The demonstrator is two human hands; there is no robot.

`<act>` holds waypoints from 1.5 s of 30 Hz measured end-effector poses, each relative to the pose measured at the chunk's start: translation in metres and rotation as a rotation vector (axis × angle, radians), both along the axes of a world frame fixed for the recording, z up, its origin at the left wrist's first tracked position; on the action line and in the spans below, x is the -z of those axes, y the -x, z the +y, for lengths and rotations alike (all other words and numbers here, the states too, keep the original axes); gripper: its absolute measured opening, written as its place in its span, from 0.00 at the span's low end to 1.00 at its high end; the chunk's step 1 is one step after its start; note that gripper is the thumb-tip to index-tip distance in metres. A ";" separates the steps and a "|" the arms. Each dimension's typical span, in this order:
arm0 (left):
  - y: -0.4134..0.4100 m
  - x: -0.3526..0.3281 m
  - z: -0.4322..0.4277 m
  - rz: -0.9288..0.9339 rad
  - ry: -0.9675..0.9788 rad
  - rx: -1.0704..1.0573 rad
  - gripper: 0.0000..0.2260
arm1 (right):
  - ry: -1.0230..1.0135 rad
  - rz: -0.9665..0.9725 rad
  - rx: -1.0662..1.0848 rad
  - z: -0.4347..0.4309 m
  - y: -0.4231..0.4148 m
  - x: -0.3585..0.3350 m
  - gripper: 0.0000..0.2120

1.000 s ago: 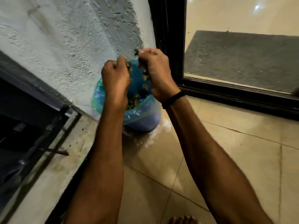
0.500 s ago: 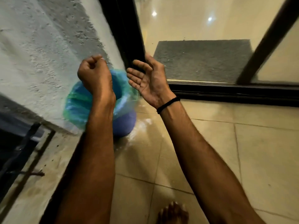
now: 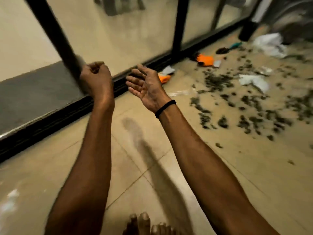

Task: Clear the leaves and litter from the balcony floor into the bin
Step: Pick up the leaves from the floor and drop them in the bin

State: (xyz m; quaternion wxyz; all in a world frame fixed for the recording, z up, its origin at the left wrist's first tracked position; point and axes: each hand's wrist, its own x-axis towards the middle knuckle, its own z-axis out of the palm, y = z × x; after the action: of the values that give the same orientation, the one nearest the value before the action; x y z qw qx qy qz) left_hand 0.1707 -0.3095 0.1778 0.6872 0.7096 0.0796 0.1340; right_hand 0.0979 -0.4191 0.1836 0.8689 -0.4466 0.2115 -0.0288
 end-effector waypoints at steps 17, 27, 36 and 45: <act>0.091 0.098 -0.224 0.042 -0.911 0.941 0.18 | 0.792 0.724 0.441 -0.207 0.167 0.106 0.06; 0.135 0.222 -0.166 -0.009 -1.118 1.167 0.29 | 1.002 1.071 0.241 -0.178 0.204 0.211 0.25; 0.151 0.256 -0.158 -0.332 -0.909 1.051 0.11 | 1.060 0.895 0.382 -0.187 0.196 0.219 0.09; 0.150 0.251 -0.178 -0.085 -0.741 0.845 0.08 | 1.441 0.671 0.160 -0.169 0.186 0.237 0.07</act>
State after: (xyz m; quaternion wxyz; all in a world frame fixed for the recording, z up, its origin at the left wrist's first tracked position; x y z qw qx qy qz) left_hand 0.0209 -0.4873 -0.0735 0.3887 0.8677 -0.2916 -0.1051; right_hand -0.0883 -0.5880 -0.0537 0.2517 -0.8666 0.4226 -0.0848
